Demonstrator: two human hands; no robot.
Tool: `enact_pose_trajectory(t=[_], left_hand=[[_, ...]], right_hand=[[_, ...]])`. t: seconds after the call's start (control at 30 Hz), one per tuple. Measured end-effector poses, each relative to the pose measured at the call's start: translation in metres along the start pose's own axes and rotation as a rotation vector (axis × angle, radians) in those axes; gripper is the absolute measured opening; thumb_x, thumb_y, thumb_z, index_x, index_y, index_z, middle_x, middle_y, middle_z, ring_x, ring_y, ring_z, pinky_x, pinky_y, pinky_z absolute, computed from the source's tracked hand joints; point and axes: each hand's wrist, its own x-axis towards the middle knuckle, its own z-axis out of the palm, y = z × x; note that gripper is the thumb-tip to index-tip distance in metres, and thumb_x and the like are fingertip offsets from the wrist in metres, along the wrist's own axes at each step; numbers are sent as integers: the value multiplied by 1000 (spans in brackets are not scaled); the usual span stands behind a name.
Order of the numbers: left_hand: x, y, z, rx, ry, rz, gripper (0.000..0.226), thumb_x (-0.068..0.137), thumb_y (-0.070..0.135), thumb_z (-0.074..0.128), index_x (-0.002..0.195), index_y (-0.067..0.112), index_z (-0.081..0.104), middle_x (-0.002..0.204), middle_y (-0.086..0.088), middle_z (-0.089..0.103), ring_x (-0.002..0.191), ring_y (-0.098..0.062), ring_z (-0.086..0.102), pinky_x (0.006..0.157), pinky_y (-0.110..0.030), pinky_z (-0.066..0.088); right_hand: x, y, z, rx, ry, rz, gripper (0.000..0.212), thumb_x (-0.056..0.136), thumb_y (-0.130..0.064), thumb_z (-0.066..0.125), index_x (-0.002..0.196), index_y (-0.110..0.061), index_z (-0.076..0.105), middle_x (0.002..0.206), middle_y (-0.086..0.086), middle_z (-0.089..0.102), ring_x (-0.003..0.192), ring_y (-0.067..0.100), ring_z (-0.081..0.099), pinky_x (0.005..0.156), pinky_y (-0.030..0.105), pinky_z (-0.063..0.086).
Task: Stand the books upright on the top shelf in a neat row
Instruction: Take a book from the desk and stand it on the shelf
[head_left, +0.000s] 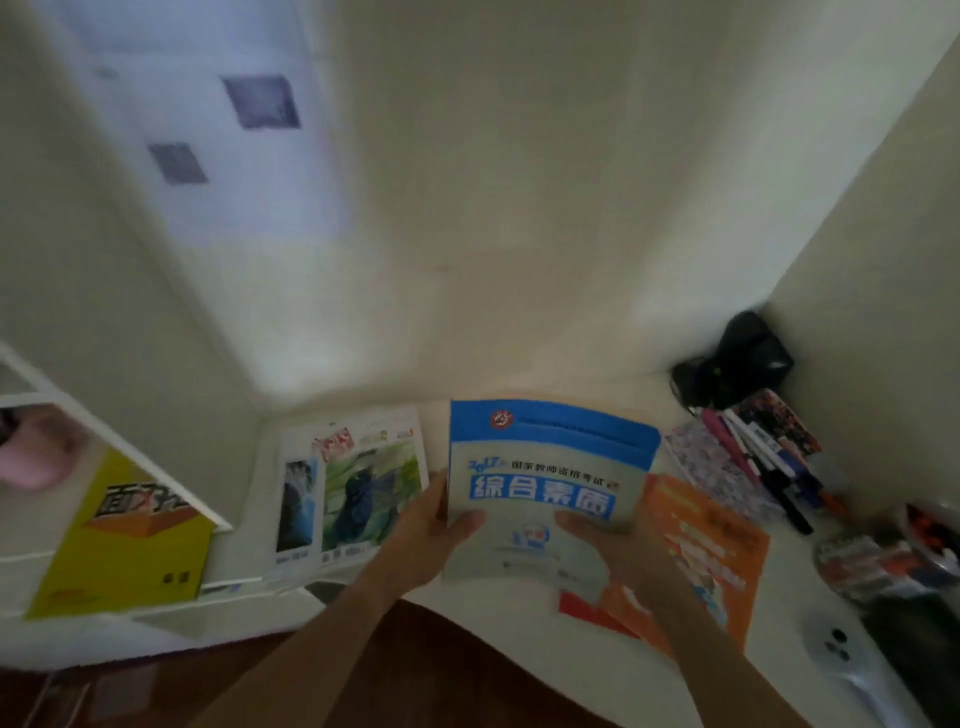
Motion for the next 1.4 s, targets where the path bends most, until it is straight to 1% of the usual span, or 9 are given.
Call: enact_pose_trajectory(t=[0.33, 0.6, 0.77, 0.87, 0.93, 1.03, 1.13, 1.23, 1.4], left_hand=[[-239, 195, -222, 26, 793, 527, 34, 96, 20, 64, 129, 19, 56, 122, -3, 74, 109, -24, 72, 86, -41, 62], [-339, 293, -357, 260, 1297, 760, 18, 97, 36, 70, 110, 24, 68, 98, 21, 77, 91, 3, 72, 79, -17, 56], [-358, 341, -428, 265, 1300, 729, 33, 94, 50, 70, 108, 20, 75, 98, 11, 81, 92, -8, 77, 87, -43, 63], [-374, 373, -461, 301, 1140, 781, 40, 86, 31, 83, 118, 14, 66, 102, 10, 80, 93, -8, 77, 80, -33, 65], [-390, 397, -479, 362, 1065, 937, 48, 86, 13, 84, 122, 8, 53, 105, 6, 79, 94, -13, 77, 75, -30, 64], [-408, 422, -505, 795, 1112, 1188, 42, 95, 10, 75, 125, 4, 47, 110, 16, 69, 100, -10, 72, 79, -30, 61], [-405, 434, -526, 1128, 1302, 1316, 37, 102, 20, 68, 132, 2, 56, 110, 38, 59, 100, 16, 61, 81, -9, 52], [-386, 443, -554, 1263, 1359, 1370, 34, 105, 21, 64, 134, 4, 62, 116, 18, 61, 96, 11, 59, 85, -4, 48], [-340, 435, -595, 1324, 1213, 1153, 41, 106, 26, 60, 144, 11, 57, 114, 7, 66, 93, 2, 57, 86, 4, 39]], right_hand=[[-104, -255, 243, 53, -390, -623, 23, 70, -4, 88, 72, -26, 80, 72, -14, 77, 68, -1, 73, 55, 10, 52], [-172, -388, 405, 161, -333, -925, 15, 71, -40, 88, 72, -35, 74, 69, -28, 72, 67, -9, 70, 54, 11, 52], [-185, -444, 468, 188, -276, -975, 22, 72, -49, 88, 82, -33, 77, 80, -20, 77, 74, -3, 74, 69, 29, 61], [-191, -479, 494, 224, -248, -1019, 17, 76, -42, 87, 80, -35, 72, 73, -30, 72, 73, -10, 70, 64, 14, 57], [-197, -503, 512, 216, -239, -1054, 15, 78, -45, 85, 81, -35, 73, 78, -26, 75, 78, -8, 72, 74, 23, 61], [-199, -543, 540, 101, -154, -1059, 54, 69, -72, 76, 102, -30, 73, 99, -11, 76, 92, 6, 73, 86, 39, 61], [-207, -582, 554, 137, -188, -938, 90, 54, -77, 83, 115, -15, 60, 108, 6, 70, 77, 17, 75, 62, 37, 64], [-204, -618, 561, 291, -384, -826, 57, 71, -40, 92, 103, -7, 58, 108, 15, 69, 79, 24, 77, 61, 28, 63], [-173, -642, 599, 89, -582, -731, 18, 101, -1, 51, 117, -10, 53, 104, 13, 63, 71, 15, 64, 56, 19, 57]])
